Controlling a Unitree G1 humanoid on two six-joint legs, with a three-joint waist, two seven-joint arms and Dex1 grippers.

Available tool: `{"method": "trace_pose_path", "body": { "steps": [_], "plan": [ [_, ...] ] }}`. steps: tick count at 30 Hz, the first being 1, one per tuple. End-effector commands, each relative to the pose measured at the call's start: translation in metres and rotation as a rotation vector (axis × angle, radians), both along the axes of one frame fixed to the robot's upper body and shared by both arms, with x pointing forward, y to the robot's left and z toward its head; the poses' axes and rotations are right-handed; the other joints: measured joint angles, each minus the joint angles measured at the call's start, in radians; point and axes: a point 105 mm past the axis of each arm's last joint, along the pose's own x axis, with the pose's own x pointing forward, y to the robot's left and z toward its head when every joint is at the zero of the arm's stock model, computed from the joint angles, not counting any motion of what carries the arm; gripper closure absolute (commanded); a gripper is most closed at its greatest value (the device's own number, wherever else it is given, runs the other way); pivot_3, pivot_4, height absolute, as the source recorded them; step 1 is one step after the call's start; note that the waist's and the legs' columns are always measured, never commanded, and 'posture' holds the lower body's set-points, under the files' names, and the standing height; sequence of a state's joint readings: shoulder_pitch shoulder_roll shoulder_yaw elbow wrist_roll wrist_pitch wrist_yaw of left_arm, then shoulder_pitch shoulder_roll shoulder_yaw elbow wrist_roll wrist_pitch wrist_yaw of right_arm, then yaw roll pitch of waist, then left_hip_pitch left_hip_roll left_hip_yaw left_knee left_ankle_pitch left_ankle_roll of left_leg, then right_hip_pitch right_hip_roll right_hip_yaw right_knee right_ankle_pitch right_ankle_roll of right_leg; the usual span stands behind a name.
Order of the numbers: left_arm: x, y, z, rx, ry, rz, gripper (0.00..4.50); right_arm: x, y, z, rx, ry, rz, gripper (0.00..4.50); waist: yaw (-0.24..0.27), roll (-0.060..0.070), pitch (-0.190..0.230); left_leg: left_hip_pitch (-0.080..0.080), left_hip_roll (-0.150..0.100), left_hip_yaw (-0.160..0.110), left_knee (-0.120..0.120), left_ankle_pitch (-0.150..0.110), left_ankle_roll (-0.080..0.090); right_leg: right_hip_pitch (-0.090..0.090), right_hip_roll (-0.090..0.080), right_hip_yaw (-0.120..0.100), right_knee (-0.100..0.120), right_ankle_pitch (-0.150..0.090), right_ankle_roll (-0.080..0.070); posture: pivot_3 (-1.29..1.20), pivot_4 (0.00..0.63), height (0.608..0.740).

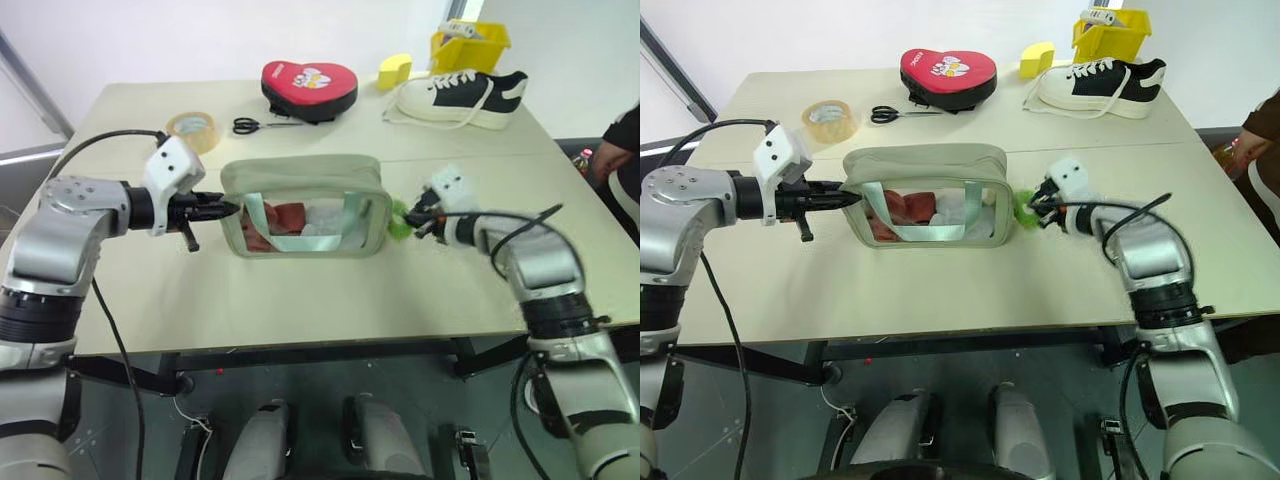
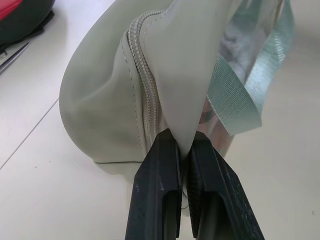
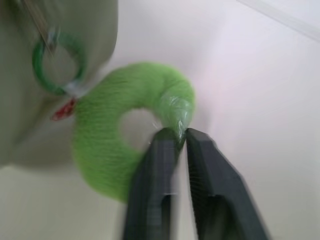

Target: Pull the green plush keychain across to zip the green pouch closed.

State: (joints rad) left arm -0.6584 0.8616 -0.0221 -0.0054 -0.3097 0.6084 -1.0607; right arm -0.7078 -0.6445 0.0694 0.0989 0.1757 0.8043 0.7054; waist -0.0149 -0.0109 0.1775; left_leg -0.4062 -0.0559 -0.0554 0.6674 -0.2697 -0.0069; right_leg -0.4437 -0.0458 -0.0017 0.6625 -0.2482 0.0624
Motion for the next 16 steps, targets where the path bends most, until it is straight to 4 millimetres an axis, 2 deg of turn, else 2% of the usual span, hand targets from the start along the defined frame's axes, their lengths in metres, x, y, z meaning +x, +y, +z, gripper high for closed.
{"method": "trace_pose_path", "body": {
  "steps": [1, 5, 6, 9, 11, 13, 16],
  "plan": [
    [-0.004, 0.008, 0.025, -0.05, -0.037, 0.004, 2.34, -0.018, 0.005, 0.068, 0.009, -0.113, 0.166, 2.02, 0.001, 0.001, 0.0, 0.0, 0.0, 0.0, 0.0, 0.0, 0.0, 0.0, 0.0, 0.0, 0.0, 0.0, 0.0, 0.0, 0.15, 0.74],
    [-0.011, 0.02, 0.033, -0.063, -0.018, 0.01, 0.23, -0.05, 0.012, 0.099, -0.001, -0.098, 0.353, 0.01, 0.001, 0.0, 0.0, -0.001, 0.0, -0.001, 0.0, -0.001, 0.001, 0.0, 0.0, -0.001, -0.002, 0.0, 0.0, 0.0, 0.15, 0.74],
    [-0.013, 0.022, 0.034, -0.067, -0.015, 0.01, 0.05, -0.057, 0.015, 0.103, 0.006, -0.091, 0.389, 0.0, 0.001, 0.0, 0.0, 0.0, 0.0, -0.001, 0.0, -0.001, 0.001, 0.001, 0.0, -0.001, -0.002, 0.0, 0.0, 0.0, 0.15, 0.74],
    [-0.01, 0.038, 0.064, -0.138, -0.064, 0.079, 0.05, -0.079, 0.026, 0.121, 0.03, -0.101, 0.496, 0.0, 0.002, 0.0, 0.0, 0.0, 0.0, 0.0, 0.0, -0.001, 0.002, 0.001, 0.0, -0.001, -0.002, 0.0, 0.0, 0.0, 0.15, 0.74],
    [-0.007, 0.052, 0.078, -0.179, -0.069, 0.144, 0.05, -0.079, 0.028, 0.13, 0.01, -0.151, 0.483, 0.0, 0.002, -0.001, 0.001, 0.0, 0.0, -0.001, 0.0, -0.001, 0.002, 0.001, 0.0, -0.001, -0.001, 0.0, 0.0, 0.0, 0.15, 0.74],
    [-0.013, 0.05, 0.079, -0.195, -0.045, 0.103, 0.05, -0.078, 0.029, 0.132, -0.001, -0.17, 0.473, 0.0, 0.0, 0.0, 0.001, 0.0, 0.0, -0.001, 0.001, -0.001, 0.002, 0.001, 0.0, -0.001, -0.001, 0.0, 0.0, 0.0, 0.15, 0.74],
    [-0.013, 0.048, 0.067, -0.137, -0.052, 0.103, 0.05, -0.071, 0.027, 0.131, 0.028, -0.182, 0.424, 0.0, 0.001, 0.0, 0.0, 0.0, 0.0, 0.0, 0.0, -0.001, 0.002, 0.001, -0.001, -0.001, -0.002, 0.0, 0.0, 0.0, 0.15, 0.74]
  ]
}}
